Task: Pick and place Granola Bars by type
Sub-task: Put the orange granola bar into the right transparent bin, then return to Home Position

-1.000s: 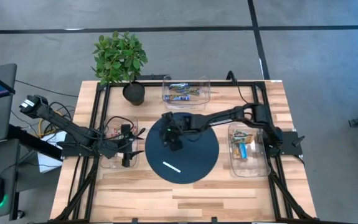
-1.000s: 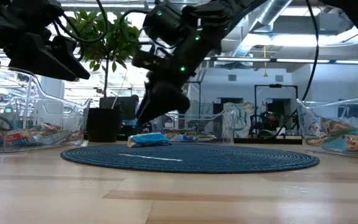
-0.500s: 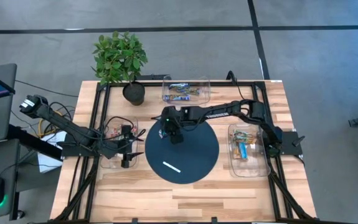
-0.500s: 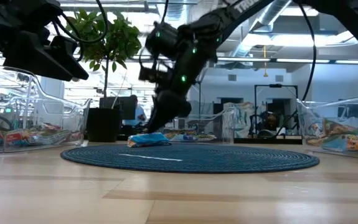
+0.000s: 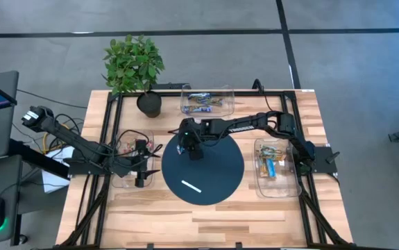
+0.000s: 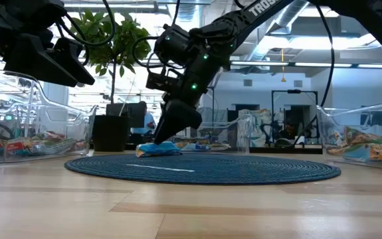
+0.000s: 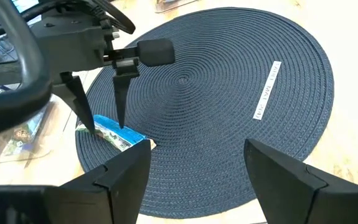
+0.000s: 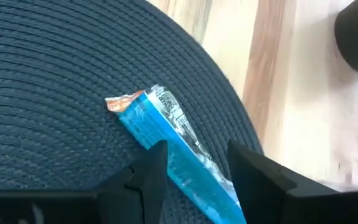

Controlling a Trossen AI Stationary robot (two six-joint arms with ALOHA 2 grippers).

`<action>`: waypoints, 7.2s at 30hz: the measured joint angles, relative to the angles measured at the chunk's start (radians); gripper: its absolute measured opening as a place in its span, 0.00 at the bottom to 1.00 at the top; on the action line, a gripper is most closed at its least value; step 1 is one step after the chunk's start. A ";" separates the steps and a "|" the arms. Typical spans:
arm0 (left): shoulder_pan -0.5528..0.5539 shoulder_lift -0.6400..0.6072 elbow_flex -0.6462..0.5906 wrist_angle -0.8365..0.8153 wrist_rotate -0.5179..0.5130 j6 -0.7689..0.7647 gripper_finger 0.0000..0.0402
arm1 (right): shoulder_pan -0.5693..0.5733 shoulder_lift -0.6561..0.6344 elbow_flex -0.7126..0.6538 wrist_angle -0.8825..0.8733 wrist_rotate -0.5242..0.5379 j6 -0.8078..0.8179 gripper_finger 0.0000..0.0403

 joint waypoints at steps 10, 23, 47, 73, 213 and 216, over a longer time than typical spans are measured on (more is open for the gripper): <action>0.000 0.000 0.000 -0.001 0.000 0.001 0.63 | -0.029 0.044 0.002 -0.028 -0.026 0.039 0.39; 0.000 0.000 0.000 -0.001 0.003 0.006 0.63 | 0.001 0.037 0.000 -0.029 0.062 0.056 0.14; 0.000 0.000 0.000 -0.002 0.039 0.050 0.63 | 0.146 0.039 0.377 -0.656 0.214 0.552 0.00; 0.005 0.000 0.000 0.162 0.030 0.521 0.63 | 0.492 0.015 0.490 -1.219 0.414 1.423 0.00; 1.155 -0.163 0.036 0.552 1.330 0.144 0.63 | -0.098 -1.929 -1.237 0.395 -0.156 0.234 0.44; 1.155 -0.192 0.036 0.489 1.317 0.172 0.63 | -0.142 -1.970 -1.308 0.443 -0.184 0.268 0.44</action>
